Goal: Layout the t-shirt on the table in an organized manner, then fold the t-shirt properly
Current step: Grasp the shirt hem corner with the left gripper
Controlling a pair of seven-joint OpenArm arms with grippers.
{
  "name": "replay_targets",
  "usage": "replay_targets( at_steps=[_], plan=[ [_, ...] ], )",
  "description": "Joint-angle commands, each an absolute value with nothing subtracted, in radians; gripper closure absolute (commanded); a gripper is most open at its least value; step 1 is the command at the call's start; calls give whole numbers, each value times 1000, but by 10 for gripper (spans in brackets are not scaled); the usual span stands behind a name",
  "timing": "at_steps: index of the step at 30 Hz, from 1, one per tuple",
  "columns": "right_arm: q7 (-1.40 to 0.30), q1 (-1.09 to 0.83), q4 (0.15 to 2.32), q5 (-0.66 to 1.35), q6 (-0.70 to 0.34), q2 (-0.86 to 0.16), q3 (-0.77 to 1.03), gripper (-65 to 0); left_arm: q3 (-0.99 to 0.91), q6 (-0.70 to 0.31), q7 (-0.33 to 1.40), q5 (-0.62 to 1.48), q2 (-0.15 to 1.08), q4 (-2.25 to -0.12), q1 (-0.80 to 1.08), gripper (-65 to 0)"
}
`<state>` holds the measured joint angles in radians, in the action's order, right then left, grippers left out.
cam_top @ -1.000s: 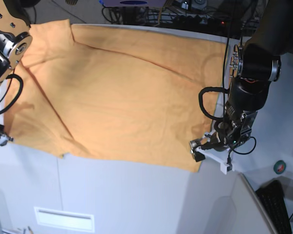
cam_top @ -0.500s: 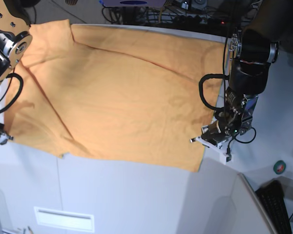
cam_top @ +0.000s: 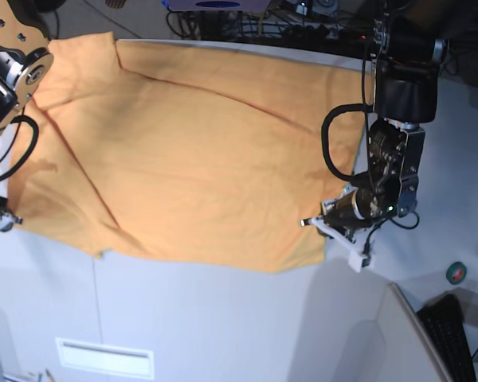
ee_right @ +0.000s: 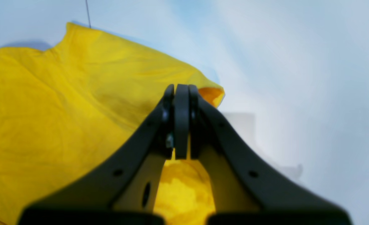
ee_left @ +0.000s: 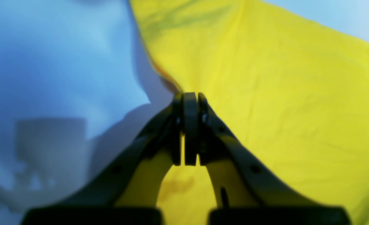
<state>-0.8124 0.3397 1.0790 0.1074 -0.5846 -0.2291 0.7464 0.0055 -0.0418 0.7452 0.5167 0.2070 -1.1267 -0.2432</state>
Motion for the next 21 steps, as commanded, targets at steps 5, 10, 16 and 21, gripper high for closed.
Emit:
replay_targets(
  at_steps=[5,10,16,21],
  plan=[
    [-791,366,1099,119,-587,-251,745,0,-67,-18,846,510,219,-1354,-140,0],
    [-791,366,1099,119,-587,-248,745,0,-99,-16,908,509,217,-1452,-33,0],
    [-791,366,1099,119,-587,-248,745,0,-107,-16,908,509,222,-1455,47,0],
    [-791,366,1099,119,-587,-249,745,0,-108,-16,908,509,222,-1517,99,-186]
  ],
)
